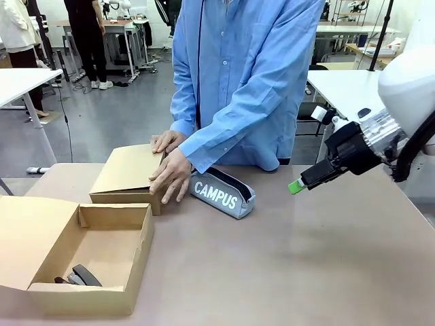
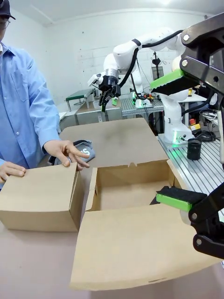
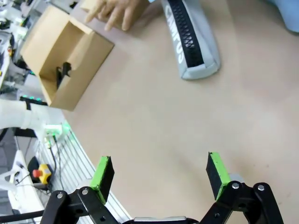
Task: Place items inside the box.
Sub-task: Pick up a Pencil pouch or Stapler and place it inside the Mailer Box closest to the robot.
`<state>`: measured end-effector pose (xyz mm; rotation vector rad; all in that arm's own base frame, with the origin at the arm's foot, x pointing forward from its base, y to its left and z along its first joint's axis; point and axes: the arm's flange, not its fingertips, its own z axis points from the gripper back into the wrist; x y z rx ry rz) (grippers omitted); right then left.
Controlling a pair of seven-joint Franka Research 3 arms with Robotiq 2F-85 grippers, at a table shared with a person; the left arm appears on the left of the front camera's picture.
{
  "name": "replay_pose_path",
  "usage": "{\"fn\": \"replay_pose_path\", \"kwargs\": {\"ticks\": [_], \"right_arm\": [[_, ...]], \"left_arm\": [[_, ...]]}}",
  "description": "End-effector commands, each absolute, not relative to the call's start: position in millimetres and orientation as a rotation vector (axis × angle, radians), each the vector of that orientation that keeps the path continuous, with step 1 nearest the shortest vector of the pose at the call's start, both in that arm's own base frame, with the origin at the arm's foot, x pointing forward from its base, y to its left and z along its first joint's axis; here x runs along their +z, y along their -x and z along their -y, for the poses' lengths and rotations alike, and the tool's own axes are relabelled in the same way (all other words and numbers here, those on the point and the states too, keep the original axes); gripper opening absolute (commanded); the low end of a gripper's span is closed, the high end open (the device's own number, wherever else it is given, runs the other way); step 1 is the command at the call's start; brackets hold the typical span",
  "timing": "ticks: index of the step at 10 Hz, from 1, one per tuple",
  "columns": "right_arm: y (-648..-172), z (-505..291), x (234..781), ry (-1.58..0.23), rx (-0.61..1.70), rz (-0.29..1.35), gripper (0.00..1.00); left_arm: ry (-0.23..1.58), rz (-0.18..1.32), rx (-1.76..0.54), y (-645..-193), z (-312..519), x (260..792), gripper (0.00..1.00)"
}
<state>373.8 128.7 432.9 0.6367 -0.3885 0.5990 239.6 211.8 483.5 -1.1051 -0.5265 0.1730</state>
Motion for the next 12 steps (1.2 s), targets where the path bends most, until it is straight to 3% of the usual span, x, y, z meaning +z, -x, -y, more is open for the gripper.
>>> {"fn": "replay_pose_path", "kwargs": {"ticks": [1,12], "right_arm": [[-363.2,-128.6,426.3,-0.657,0.624,0.398,1.00],[-373.3,-128.9,433.0,-0.640,0.601,0.386,1.00]], "left_arm": [[1.123,0.549,0.156,-239.5,-211.9,484.0,1.00],[1.123,0.549,0.156,-239.5,-211.9,484.0,1.00]]}}
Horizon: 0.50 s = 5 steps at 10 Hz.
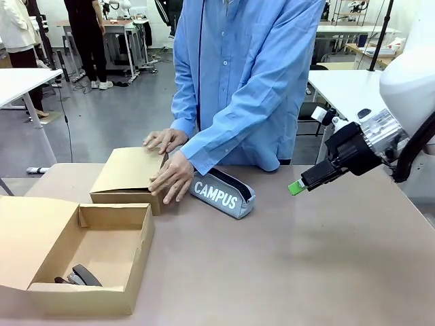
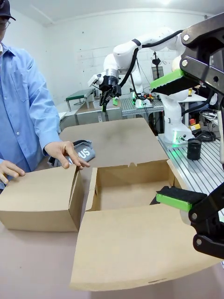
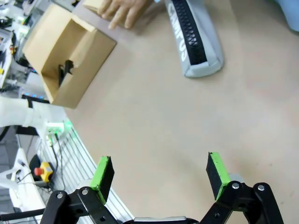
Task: Place items inside the box.
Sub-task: Pick up a Pencil pouch or Stapler and place it inside the Mailer Box closest to the robot.
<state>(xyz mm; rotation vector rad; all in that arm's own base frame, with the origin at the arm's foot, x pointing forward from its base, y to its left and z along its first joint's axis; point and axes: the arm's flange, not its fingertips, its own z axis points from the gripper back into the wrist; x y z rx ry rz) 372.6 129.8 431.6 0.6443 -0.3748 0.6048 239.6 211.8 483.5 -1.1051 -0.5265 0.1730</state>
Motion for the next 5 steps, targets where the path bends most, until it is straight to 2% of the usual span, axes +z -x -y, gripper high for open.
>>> {"fn": "replay_pose_path", "kwargs": {"ticks": [1,5], "right_arm": [[-373.3,-128.9,433.0,-0.640,0.601,0.386,1.00],[-373.3,-128.9,433.0,-0.640,0.601,0.386,1.00]], "left_arm": [[1.123,0.549,0.156,-239.5,-211.9,484.0,1.00],[1.123,0.549,0.156,-239.5,-211.9,484.0,1.00]]}}
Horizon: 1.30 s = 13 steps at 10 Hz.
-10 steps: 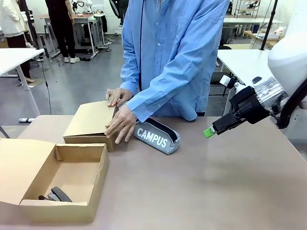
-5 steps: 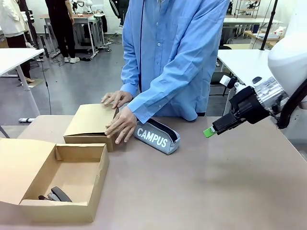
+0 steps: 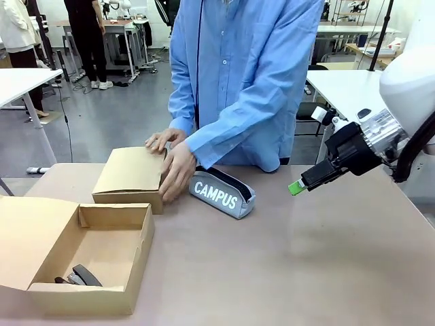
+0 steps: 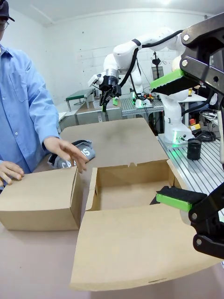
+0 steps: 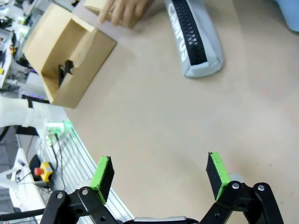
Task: Place items inside the box.
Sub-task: Pick up a Pencil pouch or Stapler and place it inside the Mailer Box closest to the robot.
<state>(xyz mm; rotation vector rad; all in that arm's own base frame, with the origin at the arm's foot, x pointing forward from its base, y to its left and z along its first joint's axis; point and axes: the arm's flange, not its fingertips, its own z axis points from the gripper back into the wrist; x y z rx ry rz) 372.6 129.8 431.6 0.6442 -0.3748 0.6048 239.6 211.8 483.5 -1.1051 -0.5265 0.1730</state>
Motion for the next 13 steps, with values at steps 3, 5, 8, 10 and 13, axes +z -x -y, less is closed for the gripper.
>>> {"fn": "replay_pose_path", "kwargs": {"ticks": [3,5,8,10,13], "right_arm": [[-373.3,-128.9,433.0,-0.640,0.601,0.386,1.00],[-364.6,-130.1,427.7,-0.613,0.666,0.075,1.00],[-334.7,-115.3,421.3,-0.569,0.612,-0.088,1.00],[-342.1,-128.1,418.5,-0.544,0.629,-0.035,1.00],[-354.1,-144.8,418.1,-0.518,0.642,-0.007,1.00]], "left_arm": [[1.123,0.549,0.156,-239.5,-211.9,484.0,1.00],[1.123,0.549,0.156,-239.5,-211.9,484.0,1.00],[1.123,0.549,0.156,-239.5,-211.9,484.0,1.00],[1.123,0.549,0.156,-239.5,-211.9,484.0,1.00],[1.123,0.549,0.156,-239.5,-211.9,484.0,1.00]]}}
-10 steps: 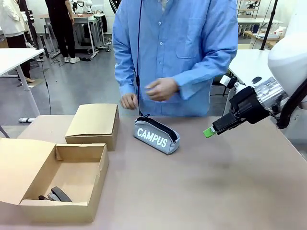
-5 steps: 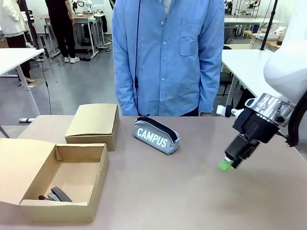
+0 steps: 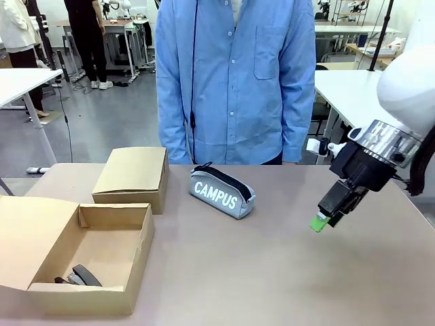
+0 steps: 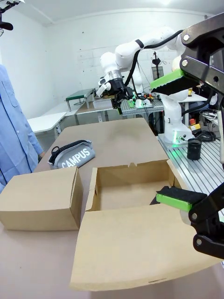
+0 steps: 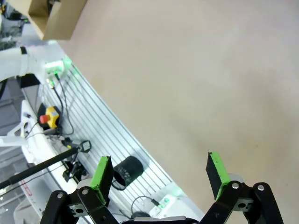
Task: Place items inside the box.
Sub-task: Pick up a Pencil pouch or Stapler and place it inside the Mailer Box closest to the robot.
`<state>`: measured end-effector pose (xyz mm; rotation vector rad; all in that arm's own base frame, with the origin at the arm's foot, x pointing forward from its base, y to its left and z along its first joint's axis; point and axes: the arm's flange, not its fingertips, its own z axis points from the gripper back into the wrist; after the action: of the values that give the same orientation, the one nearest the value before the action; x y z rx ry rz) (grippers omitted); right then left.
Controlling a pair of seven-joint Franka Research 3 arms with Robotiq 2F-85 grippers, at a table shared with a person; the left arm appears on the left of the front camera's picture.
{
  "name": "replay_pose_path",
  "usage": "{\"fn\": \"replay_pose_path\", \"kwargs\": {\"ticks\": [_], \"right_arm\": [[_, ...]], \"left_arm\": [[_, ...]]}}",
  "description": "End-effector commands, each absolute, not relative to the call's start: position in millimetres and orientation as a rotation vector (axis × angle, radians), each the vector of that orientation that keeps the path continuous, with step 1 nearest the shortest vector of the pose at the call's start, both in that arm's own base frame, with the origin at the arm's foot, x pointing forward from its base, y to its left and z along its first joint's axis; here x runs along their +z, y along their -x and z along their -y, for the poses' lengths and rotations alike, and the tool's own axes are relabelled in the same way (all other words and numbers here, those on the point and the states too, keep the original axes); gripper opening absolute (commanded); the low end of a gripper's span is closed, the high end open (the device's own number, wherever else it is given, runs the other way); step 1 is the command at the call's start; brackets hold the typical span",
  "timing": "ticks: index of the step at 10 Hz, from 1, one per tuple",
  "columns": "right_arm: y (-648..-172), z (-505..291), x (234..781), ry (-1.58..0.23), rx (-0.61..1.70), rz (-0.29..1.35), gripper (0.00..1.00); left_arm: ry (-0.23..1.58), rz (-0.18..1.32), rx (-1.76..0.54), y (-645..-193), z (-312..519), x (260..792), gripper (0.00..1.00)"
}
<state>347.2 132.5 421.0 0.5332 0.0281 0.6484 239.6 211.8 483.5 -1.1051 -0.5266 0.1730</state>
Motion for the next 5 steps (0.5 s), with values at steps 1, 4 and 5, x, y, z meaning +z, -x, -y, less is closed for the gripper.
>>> {"fn": "replay_pose_path", "kwargs": {"ticks": [1,4,5], "right_arm": [[-362.1,-165.0,425.1,-0.499,0.641,0.176,1.00],[-407.0,-235.4,435.1,-0.348,0.648,0.583,1.00],[-414.9,-252.3,432.5,-0.336,0.692,0.591,1.00]], "left_arm": [[1.123,0.549,0.156,-239.5,-211.9,484.0,1.00],[1.123,0.549,0.156,-239.5,-211.9,484.0,1.00],[1.123,0.549,0.156,-239.5,-211.9,484.0,1.00]]}}
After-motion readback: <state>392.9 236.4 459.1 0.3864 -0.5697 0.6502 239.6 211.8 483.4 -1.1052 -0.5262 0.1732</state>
